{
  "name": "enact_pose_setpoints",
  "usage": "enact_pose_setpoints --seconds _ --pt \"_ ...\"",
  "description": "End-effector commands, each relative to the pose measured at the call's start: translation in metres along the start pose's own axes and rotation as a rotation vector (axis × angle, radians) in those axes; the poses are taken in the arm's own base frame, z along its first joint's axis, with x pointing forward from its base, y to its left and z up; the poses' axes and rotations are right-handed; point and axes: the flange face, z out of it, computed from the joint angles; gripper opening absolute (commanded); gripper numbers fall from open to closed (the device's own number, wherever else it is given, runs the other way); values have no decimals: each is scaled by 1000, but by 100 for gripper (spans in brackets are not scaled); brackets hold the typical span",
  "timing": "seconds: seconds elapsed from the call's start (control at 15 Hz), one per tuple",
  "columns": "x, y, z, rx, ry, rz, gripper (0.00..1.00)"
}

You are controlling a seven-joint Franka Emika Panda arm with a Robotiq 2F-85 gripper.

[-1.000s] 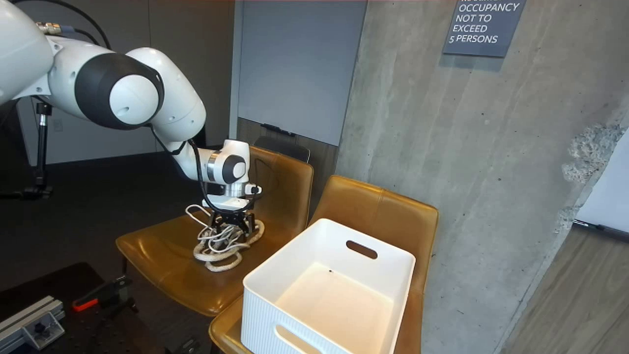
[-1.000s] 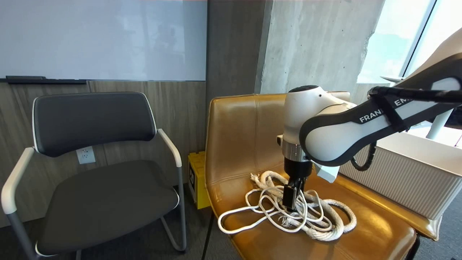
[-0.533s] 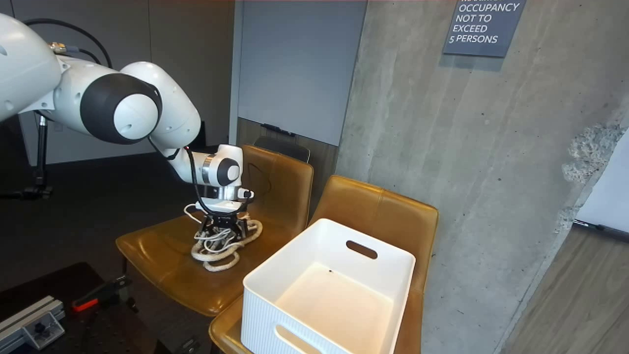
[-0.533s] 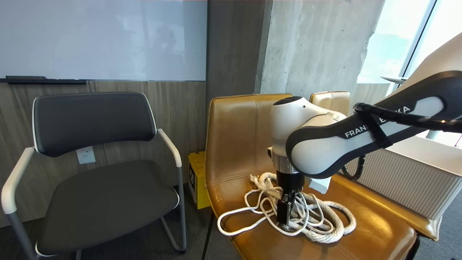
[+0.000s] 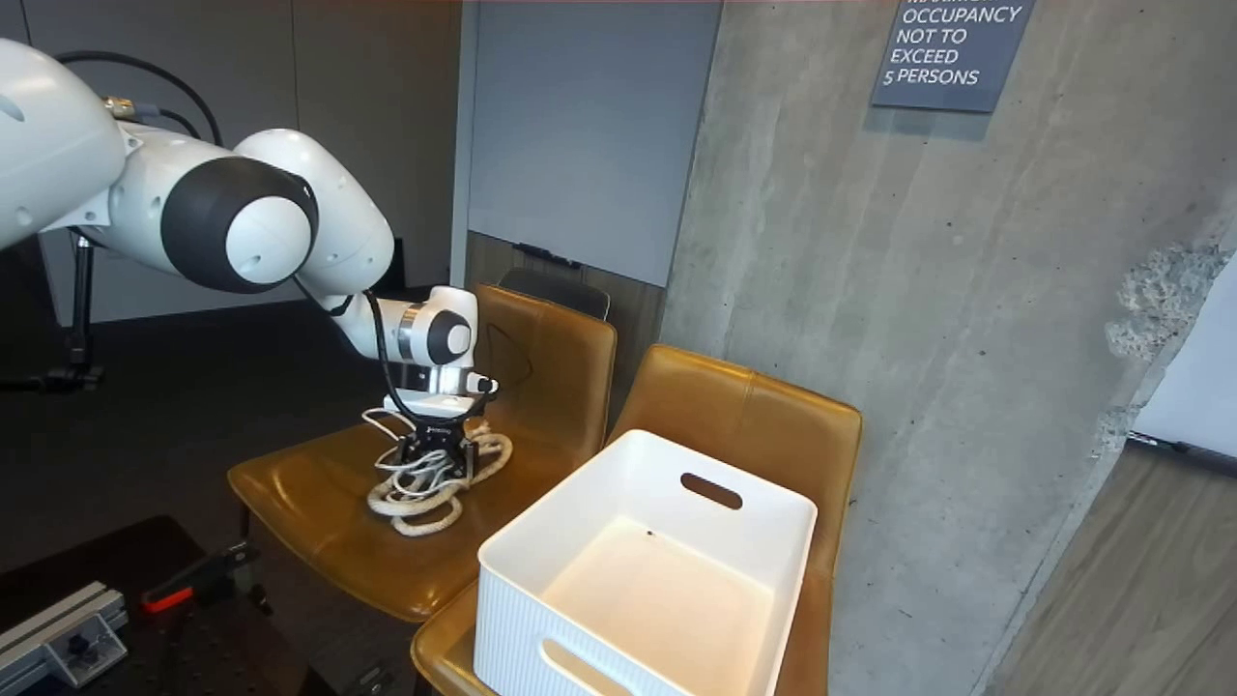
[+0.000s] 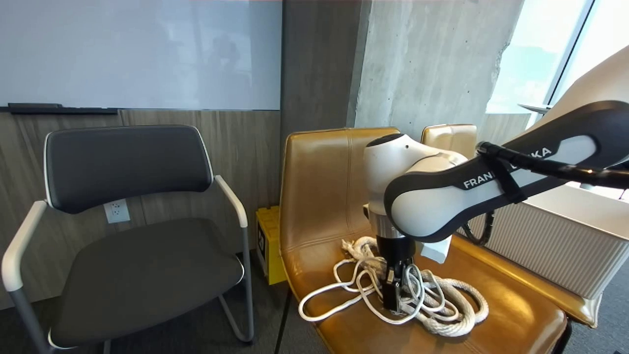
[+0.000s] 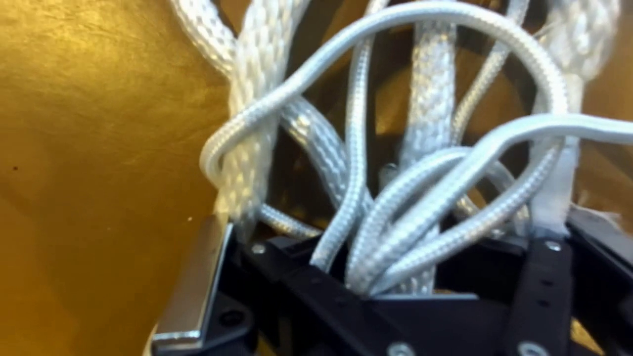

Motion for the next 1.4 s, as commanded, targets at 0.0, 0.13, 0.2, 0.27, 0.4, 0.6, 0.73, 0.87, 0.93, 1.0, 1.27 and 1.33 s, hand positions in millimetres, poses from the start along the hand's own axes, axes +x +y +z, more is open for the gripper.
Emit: enact_pose_setpoints --seconds 0.0,0.13,0.2,0.27,0.4,0.6,0.73,0.87,0.93,1.0,1.27,1.33 --pt "-12 11 -8 8 -47 -9 0" --pt "-19 17 -33 8 -56 -11 0" --pt "-23 20 -51 8 -55 -14 0" --pt "-29 23 -76 2 -55 -15 0" --pt "-39 31 -115 -22 -48 -15 0" --pt "-61 49 -185 -56 -18 7 0" --pt "-82 62 -231 -83 10 25 0" --pt "-106 78 -274 -107 32 51 0" --pt "-120 88 -296 -115 41 65 0" --pt "-135 99 -317 -126 50 82 0" --pt "-203 147 -394 -170 94 166 0" --pt "-222 160 -412 -184 104 188 0"
